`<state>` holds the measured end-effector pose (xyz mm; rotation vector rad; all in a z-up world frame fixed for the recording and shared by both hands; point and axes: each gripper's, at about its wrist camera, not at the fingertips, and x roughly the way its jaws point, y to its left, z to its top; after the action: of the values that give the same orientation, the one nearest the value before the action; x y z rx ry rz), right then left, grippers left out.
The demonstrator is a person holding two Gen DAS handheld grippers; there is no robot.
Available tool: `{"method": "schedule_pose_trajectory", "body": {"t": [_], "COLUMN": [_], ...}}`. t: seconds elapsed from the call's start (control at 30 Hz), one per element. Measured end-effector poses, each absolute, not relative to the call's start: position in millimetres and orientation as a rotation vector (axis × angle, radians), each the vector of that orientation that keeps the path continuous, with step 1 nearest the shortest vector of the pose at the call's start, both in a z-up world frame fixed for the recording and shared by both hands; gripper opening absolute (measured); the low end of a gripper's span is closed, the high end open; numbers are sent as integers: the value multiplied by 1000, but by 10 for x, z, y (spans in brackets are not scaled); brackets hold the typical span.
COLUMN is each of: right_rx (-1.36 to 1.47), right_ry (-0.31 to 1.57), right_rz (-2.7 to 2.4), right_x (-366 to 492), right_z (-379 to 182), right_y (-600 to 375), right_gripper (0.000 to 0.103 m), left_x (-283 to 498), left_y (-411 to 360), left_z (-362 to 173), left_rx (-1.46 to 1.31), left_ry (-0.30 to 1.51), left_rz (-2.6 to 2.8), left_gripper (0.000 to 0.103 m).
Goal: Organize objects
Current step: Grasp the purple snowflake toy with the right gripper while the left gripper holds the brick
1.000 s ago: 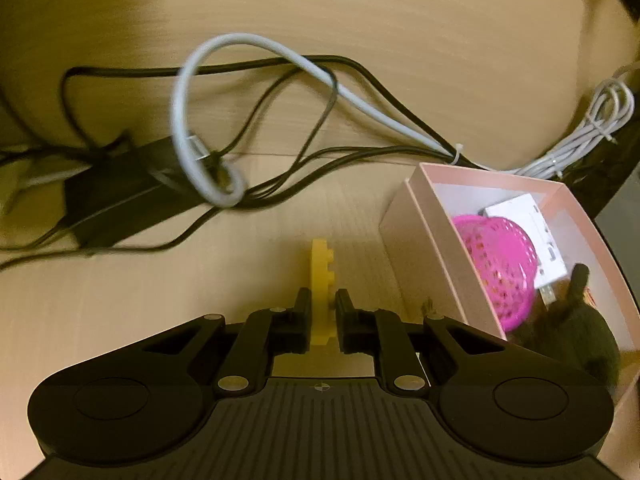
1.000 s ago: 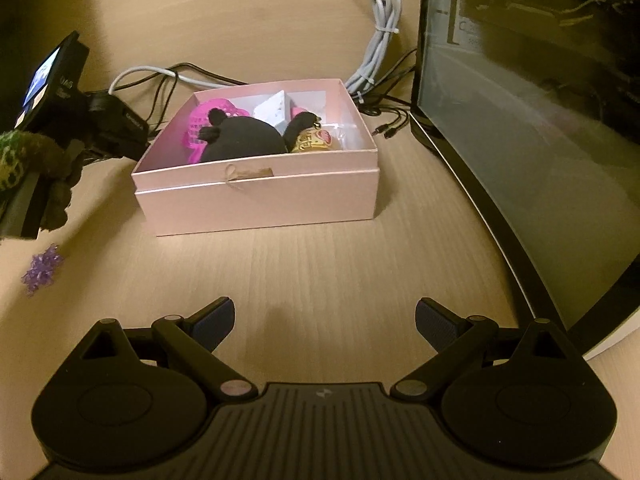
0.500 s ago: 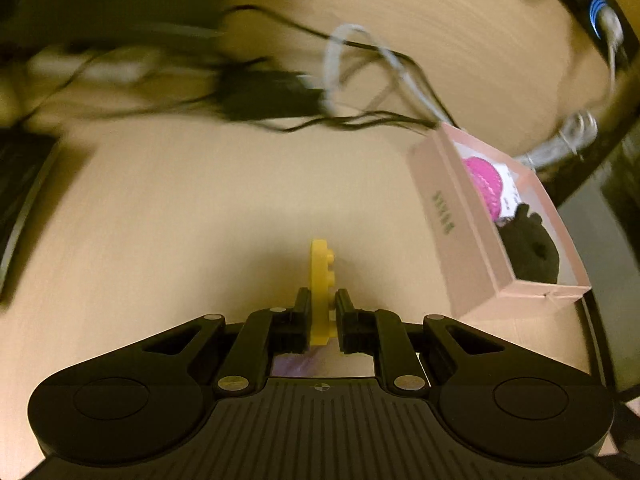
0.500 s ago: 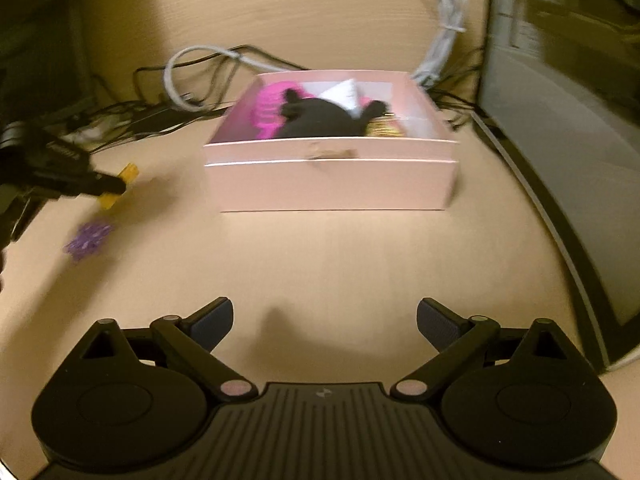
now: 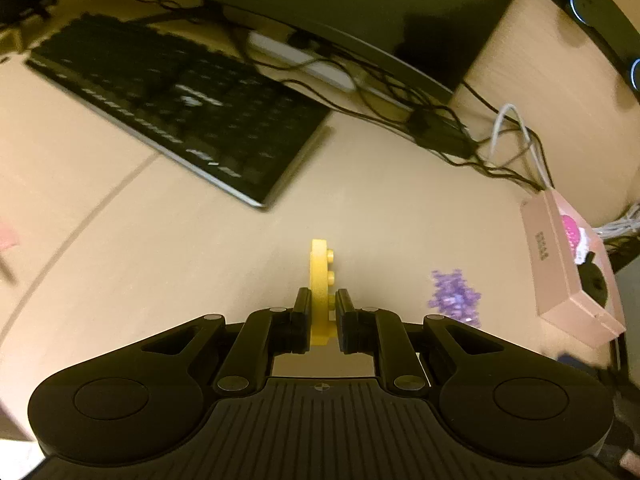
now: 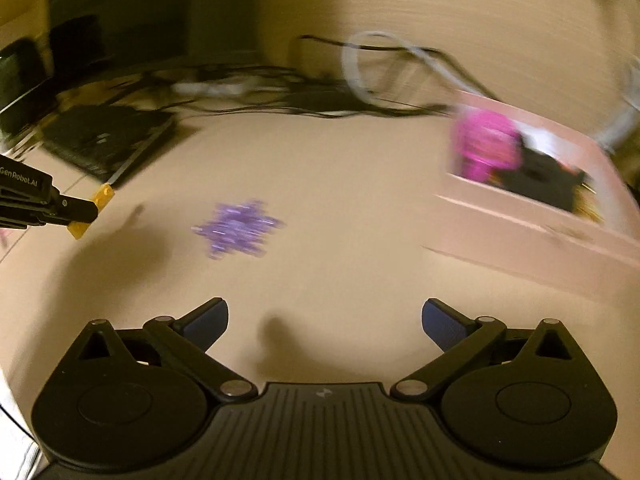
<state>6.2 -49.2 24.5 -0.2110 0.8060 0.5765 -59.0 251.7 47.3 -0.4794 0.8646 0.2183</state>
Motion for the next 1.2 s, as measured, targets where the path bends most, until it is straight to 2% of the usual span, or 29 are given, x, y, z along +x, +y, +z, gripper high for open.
{"method": "schedule_pose_trajectory", "body": {"t": [0.3,0.37,0.43,0.47,0.53,0.57,0.63,0.7,1.07,1.1,1.2], "right_rx": [-204,-201,-210,-216,-233,-233,-227,-238,-331,-345,-345], "right_ry": [827,819,818,813,796,799,808,810,771,760,752], "right_rz": [649,655,652,640,624,628,639,649,554,528,445], "right_x": [364,401,470,493,523,534,523,463,82,65,57], "right_z": [137,128,102,93,104,117,140,143,175,172,163], "right_y": [196,254,307,329,339,321,249,151,-726,-805,-1039], "right_gripper": [102,97,79,75,54,52,38,33,33,34,49], "left_x": [-969,-1006,-1016,-1013,-994,-981,-931,-866,-457,-433,-384], "left_y": [2669,2666,2661,2654,2621,2599,2542,2456,1775,1737,1595], "left_z": [620,629,632,630,626,623,620,615,555,546,506], "left_rx": [-486,-495,-497,-497,-492,-488,-478,-466,-393,-391,-383], "left_ry": [833,829,831,833,840,842,849,856,895,899,913], "left_rz": [271,269,263,259,245,238,212,181,-28,-41,-78], "left_gripper": [15,15,15,15,15,15,15,15,15,15,15]}}
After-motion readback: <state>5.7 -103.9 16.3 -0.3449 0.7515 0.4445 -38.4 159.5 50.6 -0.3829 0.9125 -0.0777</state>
